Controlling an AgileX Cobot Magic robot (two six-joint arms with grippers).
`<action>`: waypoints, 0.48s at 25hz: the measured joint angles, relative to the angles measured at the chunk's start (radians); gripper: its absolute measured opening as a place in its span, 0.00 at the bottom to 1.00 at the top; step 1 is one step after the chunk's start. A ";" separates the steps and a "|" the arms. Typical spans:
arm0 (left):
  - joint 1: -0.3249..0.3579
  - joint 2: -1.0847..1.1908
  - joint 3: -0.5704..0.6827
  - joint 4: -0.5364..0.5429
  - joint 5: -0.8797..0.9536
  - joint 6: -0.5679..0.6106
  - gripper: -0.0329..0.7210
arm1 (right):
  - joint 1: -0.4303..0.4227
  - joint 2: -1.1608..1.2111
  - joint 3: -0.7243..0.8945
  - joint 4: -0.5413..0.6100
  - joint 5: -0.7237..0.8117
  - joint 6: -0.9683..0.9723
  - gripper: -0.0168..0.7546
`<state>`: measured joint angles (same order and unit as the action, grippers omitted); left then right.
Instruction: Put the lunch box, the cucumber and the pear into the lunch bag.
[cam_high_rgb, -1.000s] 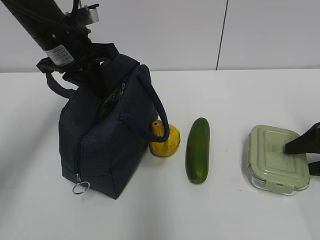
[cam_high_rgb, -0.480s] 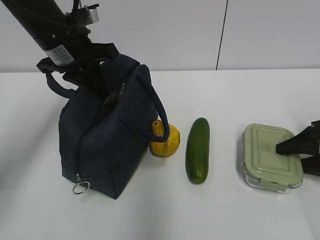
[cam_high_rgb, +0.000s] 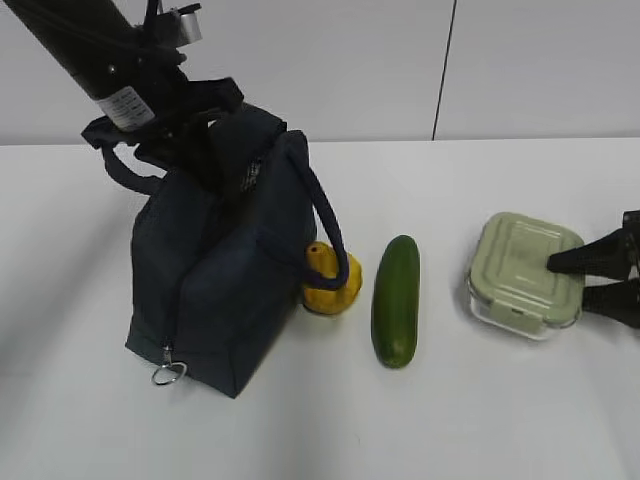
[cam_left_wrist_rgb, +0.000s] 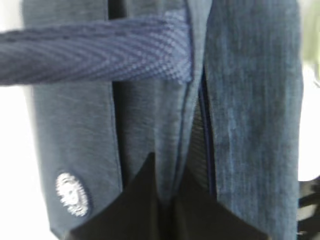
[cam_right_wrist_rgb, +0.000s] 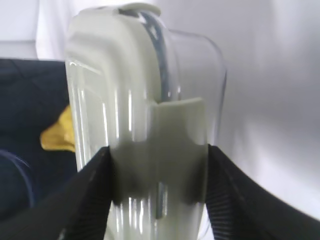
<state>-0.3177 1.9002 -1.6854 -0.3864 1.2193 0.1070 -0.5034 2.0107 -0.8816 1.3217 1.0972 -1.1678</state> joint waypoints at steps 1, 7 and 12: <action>0.000 0.000 0.000 -0.027 0.000 0.000 0.04 | 0.000 0.000 0.000 0.048 0.000 0.000 0.52; 0.000 0.000 0.000 -0.184 -0.036 0.013 0.04 | 0.009 0.000 0.000 0.231 -0.001 0.049 0.52; 0.000 0.000 0.000 -0.239 -0.061 0.023 0.04 | 0.105 -0.048 0.000 0.276 -0.010 0.106 0.52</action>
<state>-0.3177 1.9002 -1.6854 -0.6250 1.1582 0.1295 -0.3985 1.9631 -0.8816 1.5981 1.0874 -1.0623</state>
